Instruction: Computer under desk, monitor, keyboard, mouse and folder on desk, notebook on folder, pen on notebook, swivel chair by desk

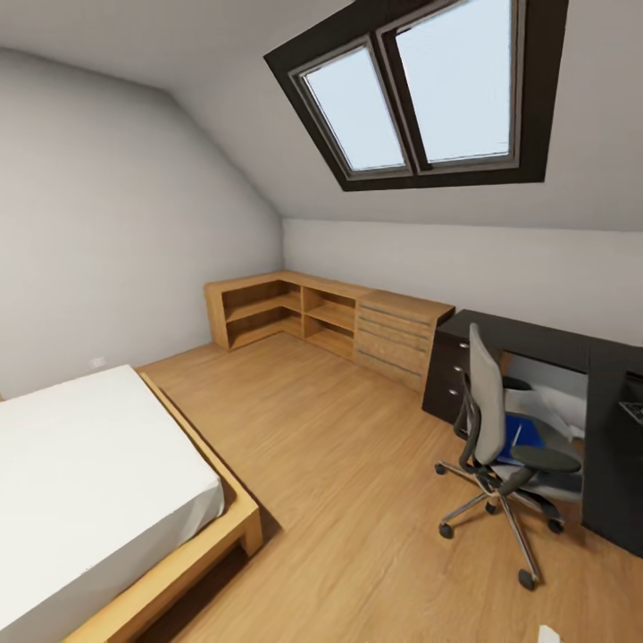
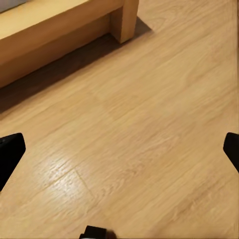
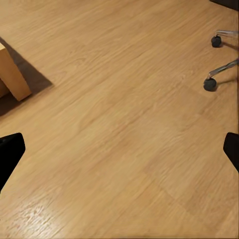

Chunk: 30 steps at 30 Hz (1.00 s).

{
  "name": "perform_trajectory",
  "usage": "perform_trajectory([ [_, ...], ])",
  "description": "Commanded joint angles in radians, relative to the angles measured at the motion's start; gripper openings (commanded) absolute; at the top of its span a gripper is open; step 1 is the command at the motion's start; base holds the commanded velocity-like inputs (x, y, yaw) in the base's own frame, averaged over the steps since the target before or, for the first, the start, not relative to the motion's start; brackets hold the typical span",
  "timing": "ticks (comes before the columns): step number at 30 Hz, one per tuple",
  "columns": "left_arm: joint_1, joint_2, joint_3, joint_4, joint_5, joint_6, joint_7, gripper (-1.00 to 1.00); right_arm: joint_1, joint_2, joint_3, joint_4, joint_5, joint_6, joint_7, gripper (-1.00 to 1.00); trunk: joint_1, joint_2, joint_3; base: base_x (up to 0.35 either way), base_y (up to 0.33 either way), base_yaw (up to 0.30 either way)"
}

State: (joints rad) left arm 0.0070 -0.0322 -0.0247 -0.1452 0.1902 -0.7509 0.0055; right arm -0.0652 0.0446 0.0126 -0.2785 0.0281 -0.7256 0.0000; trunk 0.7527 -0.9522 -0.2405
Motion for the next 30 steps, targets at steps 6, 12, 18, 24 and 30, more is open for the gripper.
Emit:
perform_trajectory([
  [6,0.001,0.0,-0.003,-0.002,0.005,-0.001,0.001,1.0,-0.001,0.0,0.0,0.001,0.002,-0.003,0.001,1.0,0.0,-0.001,-0.003,0.0,0.075,-0.257],
  [12,0.001,0.0,-0.003,-0.002,0.005,-0.001,0.001,1.0,-0.001,0.011,0.001,0.006,0.001,-0.003,0.002,1.0,0.0,-0.001,-0.004,0.0,0.006,-0.059],
  [18,0.001,0.0,-0.003,-0.002,0.005,0.0,0.001,1.0,-0.001,0.024,0.065,0.048,0.022,-0.003,0.001,1.0,0.0,-0.001,-0.004,0.0,0.0,0.0],
  [24,0.001,0.0,-0.003,-0.002,0.005,-0.001,-0.001,1.0,-0.001,0.024,0.067,0.048,0.023,-0.004,-0.003,1.0,0.0,-0.001,-0.004,0.065,0.11,-0.008],
  [30,0.001,0.0,-0.003,-0.002,0.005,0.001,-0.001,1.0,-0.001,0.026,0.067,0.048,0.024,-0.003,-0.005,1.0,0.0,-0.001,-0.004,0.157,0.193,-0.216],
])
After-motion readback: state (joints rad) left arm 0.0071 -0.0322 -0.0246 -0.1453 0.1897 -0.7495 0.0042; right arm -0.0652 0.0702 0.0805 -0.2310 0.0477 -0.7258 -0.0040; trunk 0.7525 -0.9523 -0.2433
